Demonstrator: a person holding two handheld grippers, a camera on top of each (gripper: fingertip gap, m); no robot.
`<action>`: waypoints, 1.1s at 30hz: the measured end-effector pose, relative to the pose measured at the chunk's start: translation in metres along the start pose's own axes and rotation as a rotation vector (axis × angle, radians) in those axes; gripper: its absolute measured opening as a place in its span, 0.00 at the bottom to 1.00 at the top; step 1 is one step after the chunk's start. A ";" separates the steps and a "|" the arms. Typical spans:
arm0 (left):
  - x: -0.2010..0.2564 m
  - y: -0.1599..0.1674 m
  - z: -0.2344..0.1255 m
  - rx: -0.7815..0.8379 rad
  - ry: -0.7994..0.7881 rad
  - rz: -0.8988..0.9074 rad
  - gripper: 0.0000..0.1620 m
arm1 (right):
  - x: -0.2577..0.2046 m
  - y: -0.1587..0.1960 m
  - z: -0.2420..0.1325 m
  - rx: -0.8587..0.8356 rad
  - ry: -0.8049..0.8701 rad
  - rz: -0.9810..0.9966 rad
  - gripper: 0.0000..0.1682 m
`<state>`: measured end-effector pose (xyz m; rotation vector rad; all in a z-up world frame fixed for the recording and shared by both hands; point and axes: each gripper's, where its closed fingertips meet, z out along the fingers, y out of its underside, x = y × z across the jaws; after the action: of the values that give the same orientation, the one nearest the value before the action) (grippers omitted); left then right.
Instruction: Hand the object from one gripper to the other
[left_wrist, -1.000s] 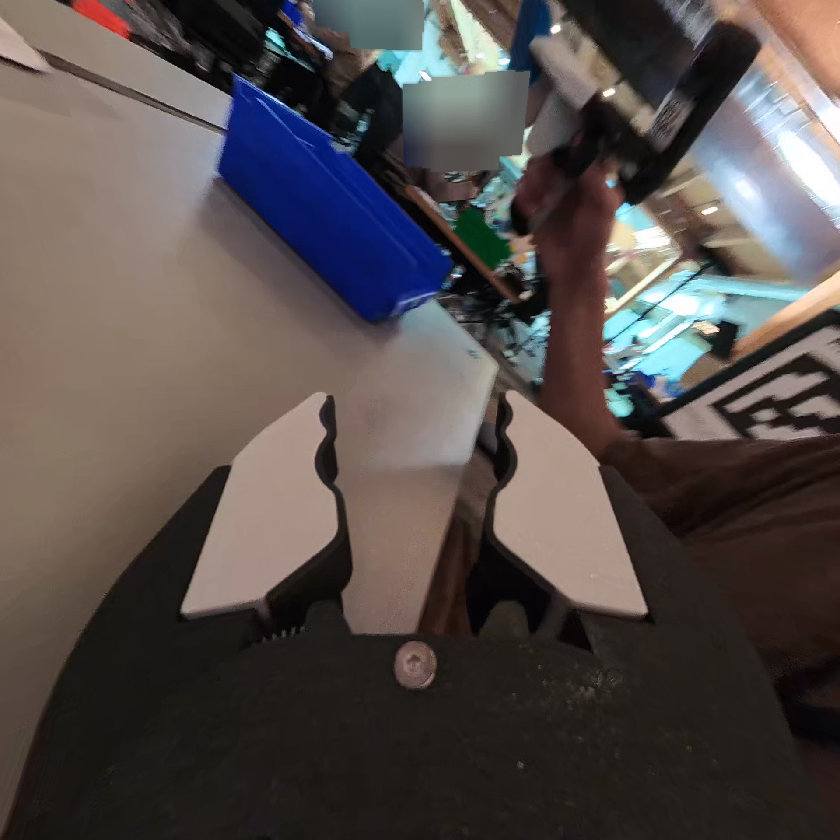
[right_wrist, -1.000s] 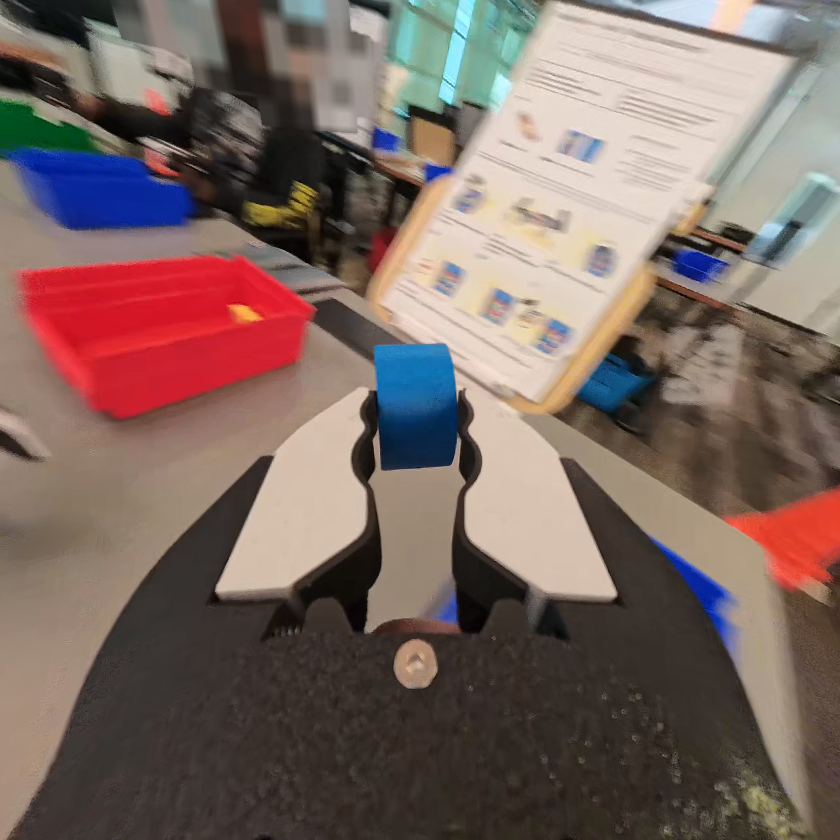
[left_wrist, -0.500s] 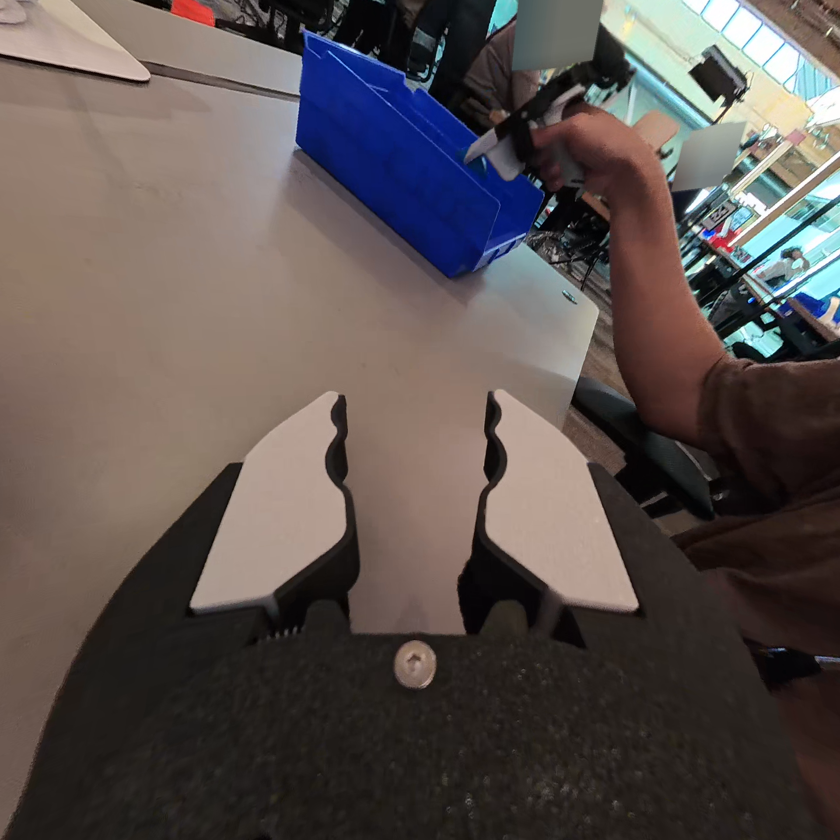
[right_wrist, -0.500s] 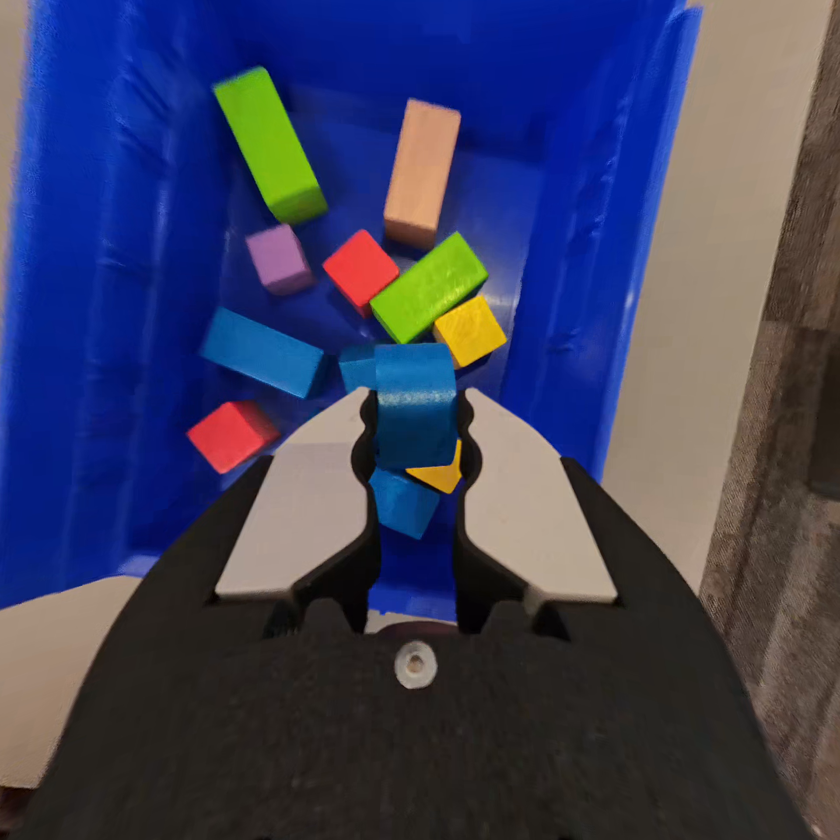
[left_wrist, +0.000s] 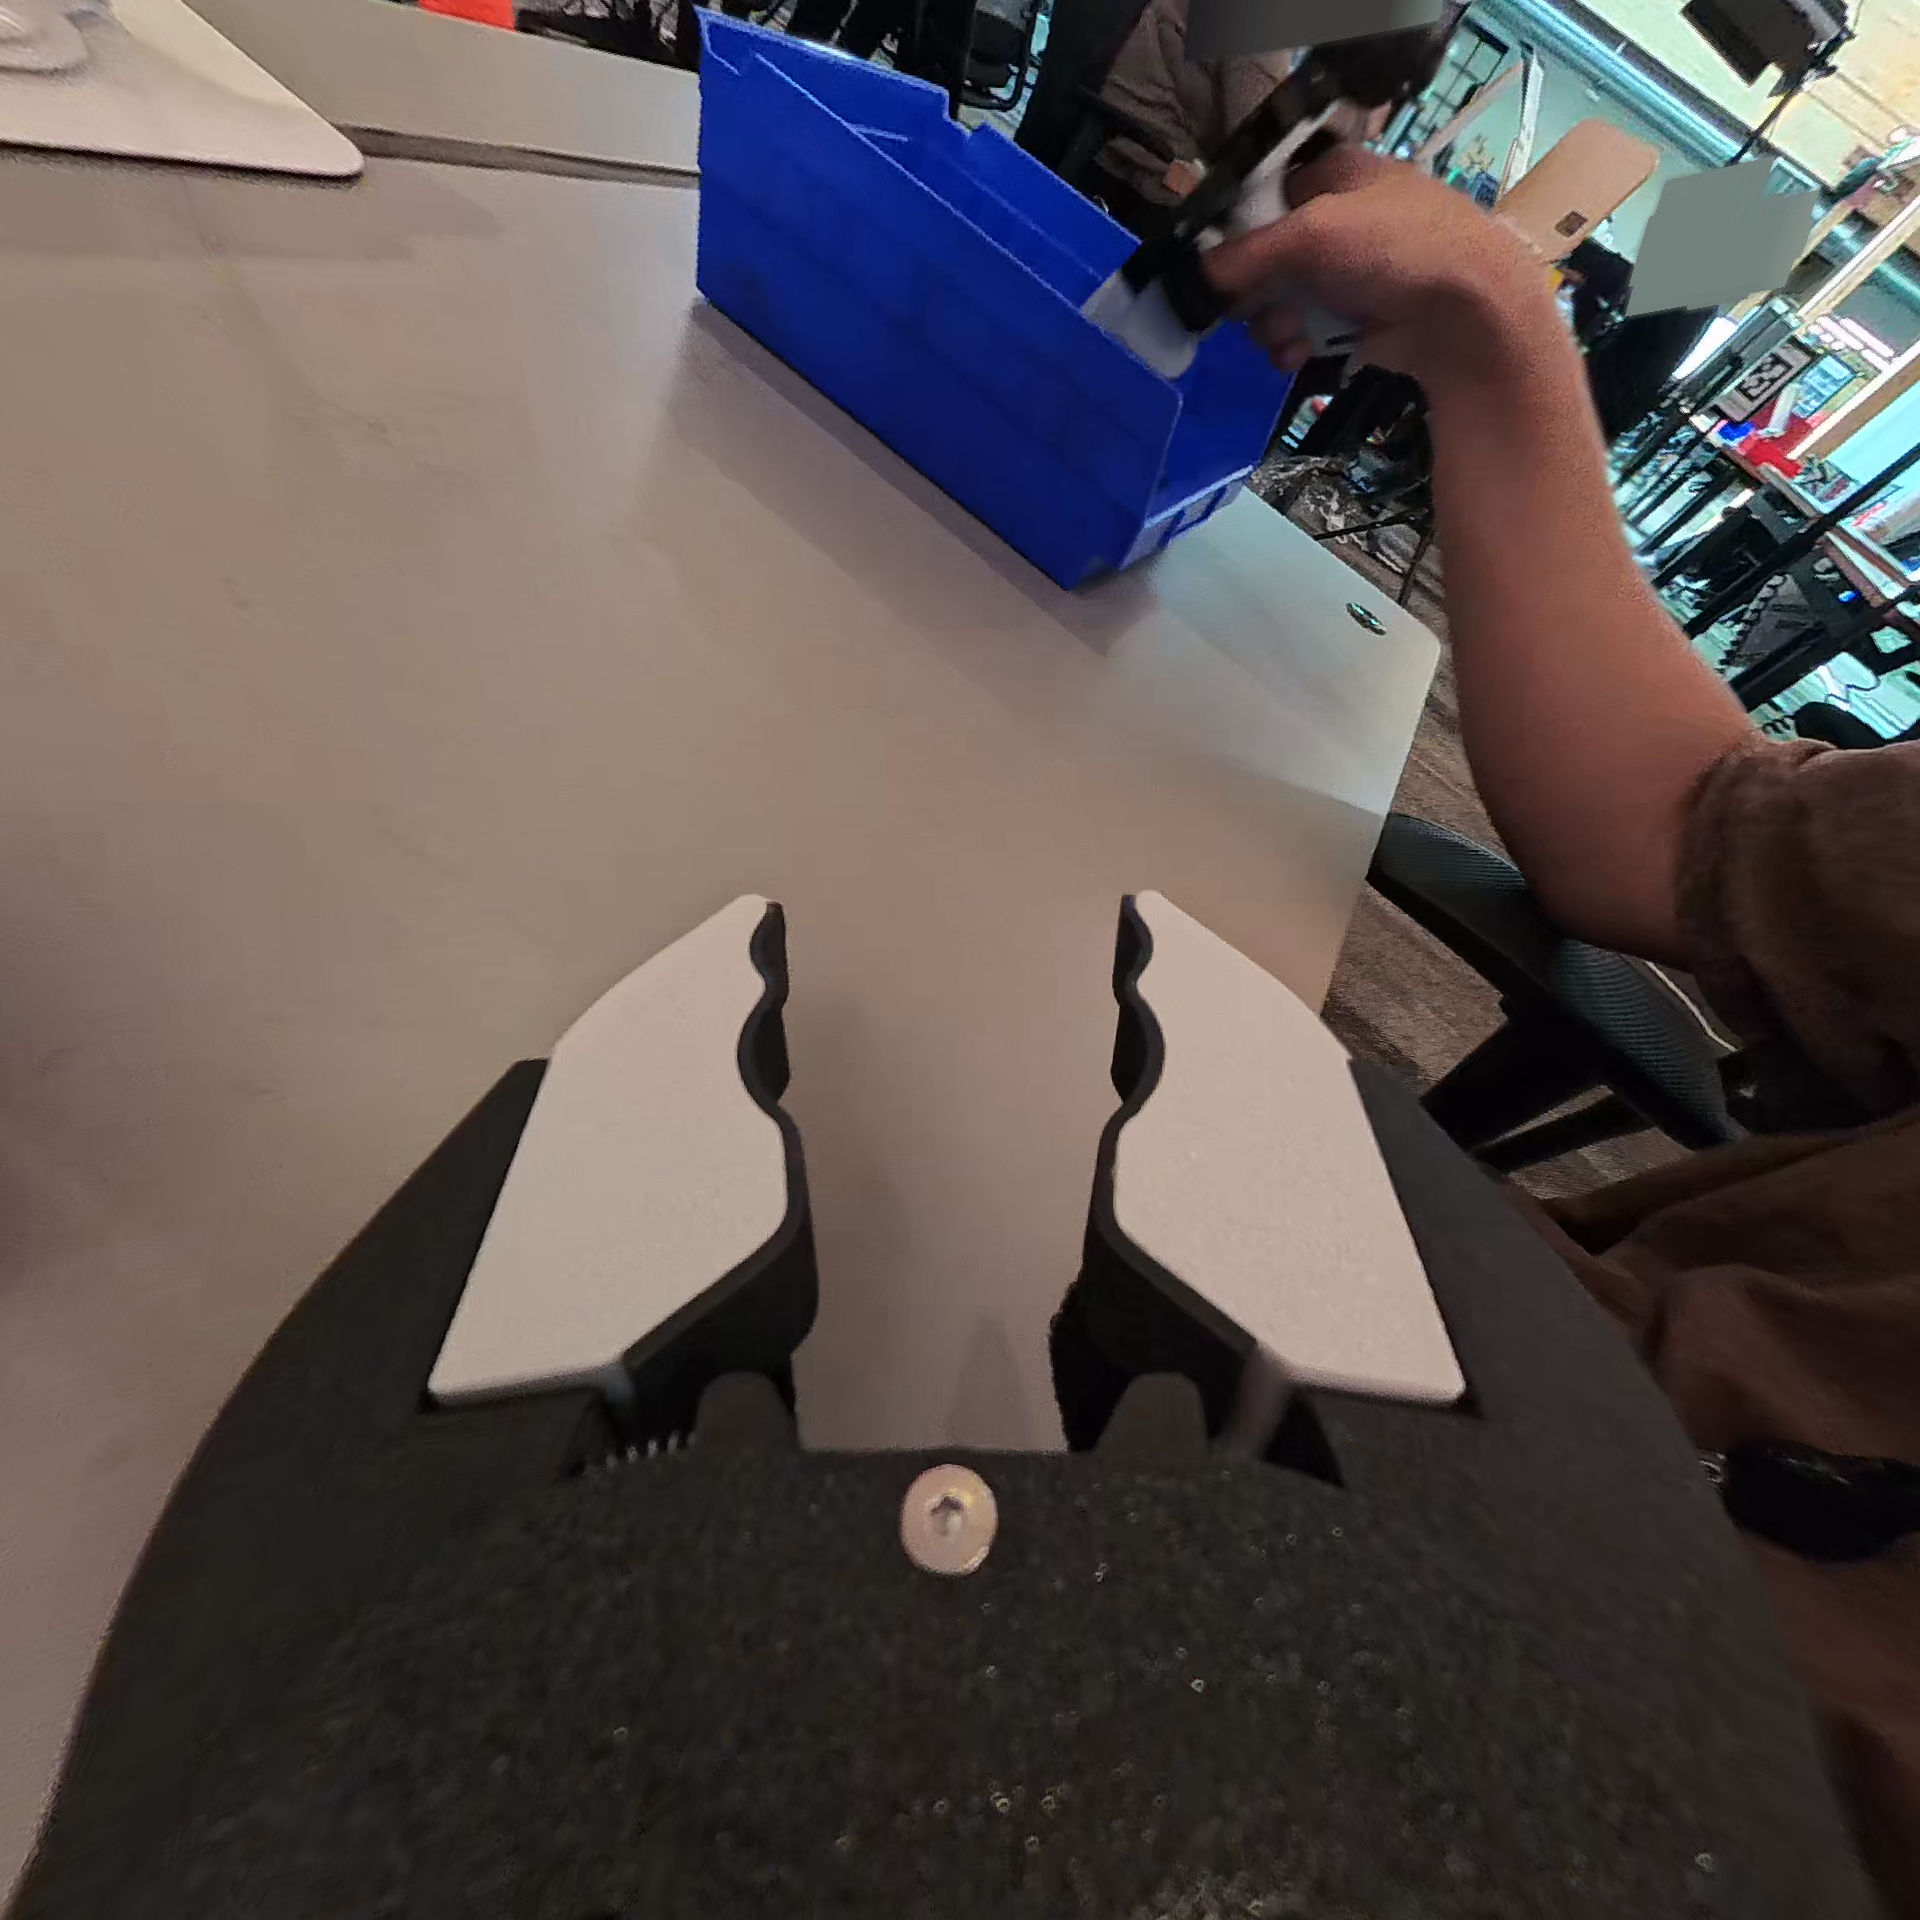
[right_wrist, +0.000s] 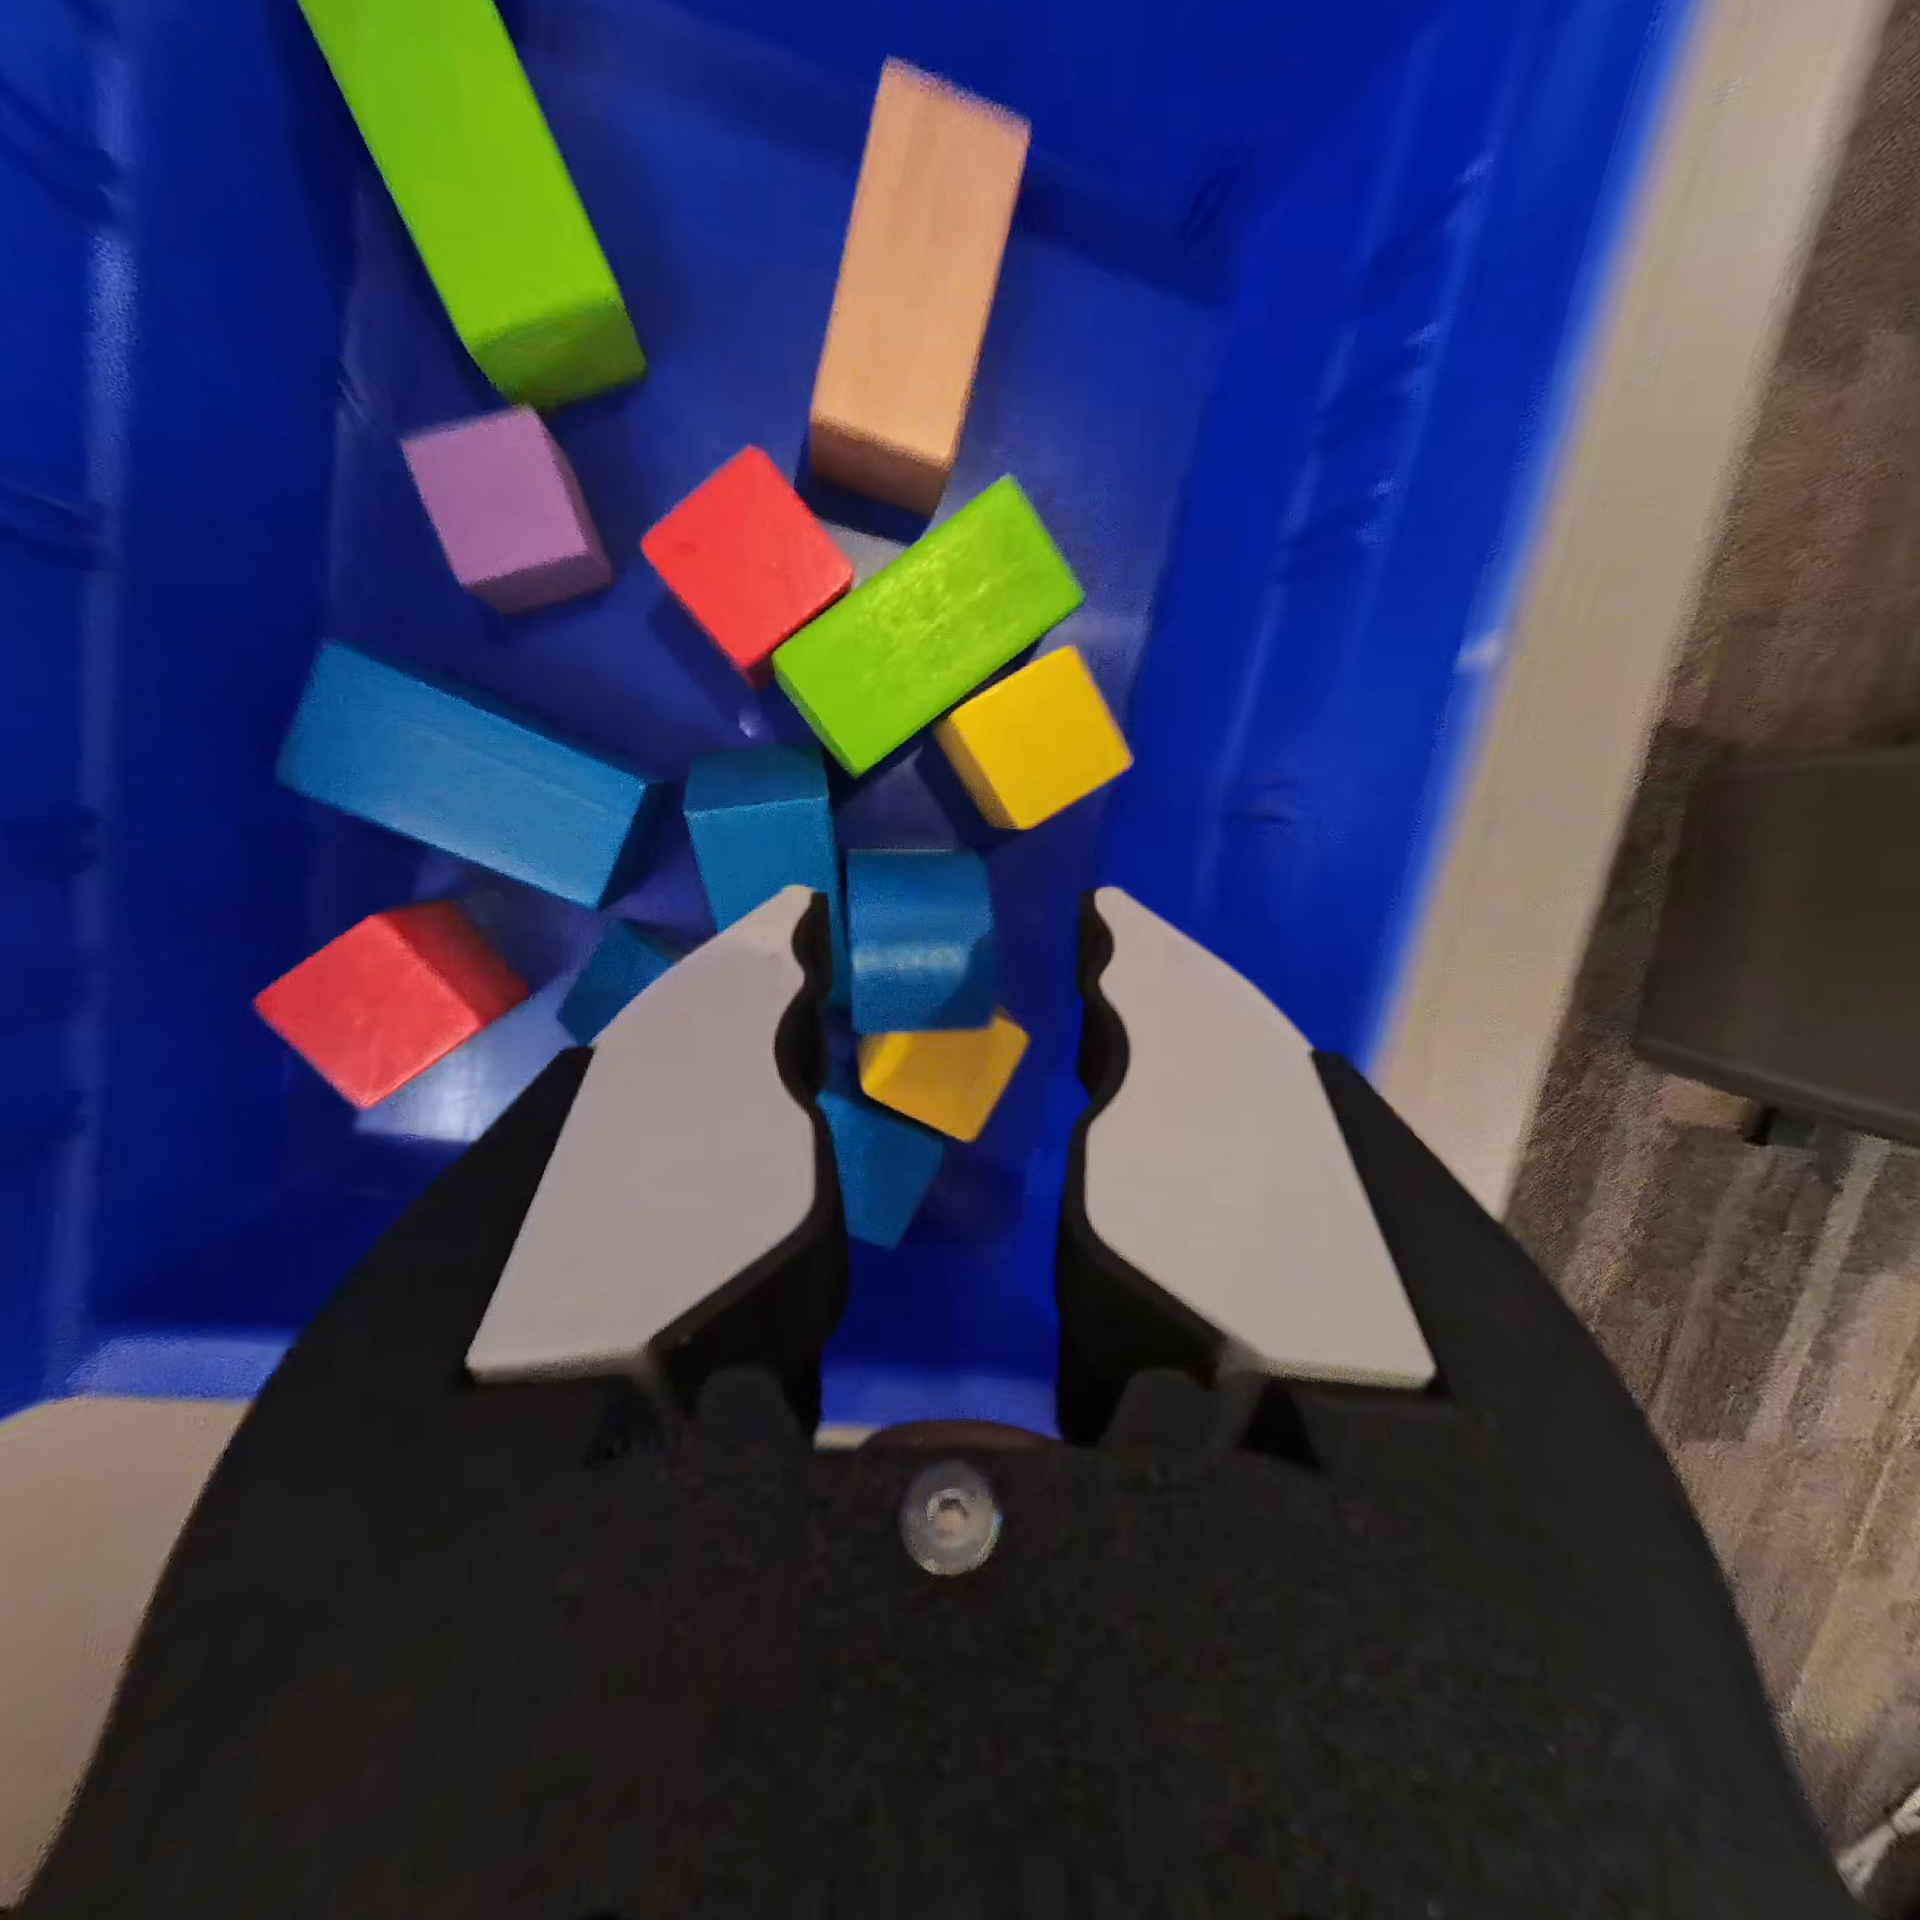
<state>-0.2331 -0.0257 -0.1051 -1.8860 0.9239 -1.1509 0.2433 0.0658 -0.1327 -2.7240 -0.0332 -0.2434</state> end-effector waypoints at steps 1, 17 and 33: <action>-0.002 -0.002 -0.002 0.008 -0.017 0.009 0.37 | 0.004 -0.007 -0.020 0.057 0.021 0.002 0.27; -0.054 -0.027 -0.053 0.162 -0.349 0.096 0.46 | -0.096 0.055 -0.110 0.810 -0.068 0.177 0.32; -0.079 -0.049 -0.070 0.193 -0.412 -0.003 0.40 | -0.121 0.092 -0.080 0.846 -0.064 0.261 0.33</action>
<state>-0.3147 0.0501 -0.0703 -1.8669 0.5603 -0.7773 0.1162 -0.0492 -0.1172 -1.8668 0.1639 -0.0422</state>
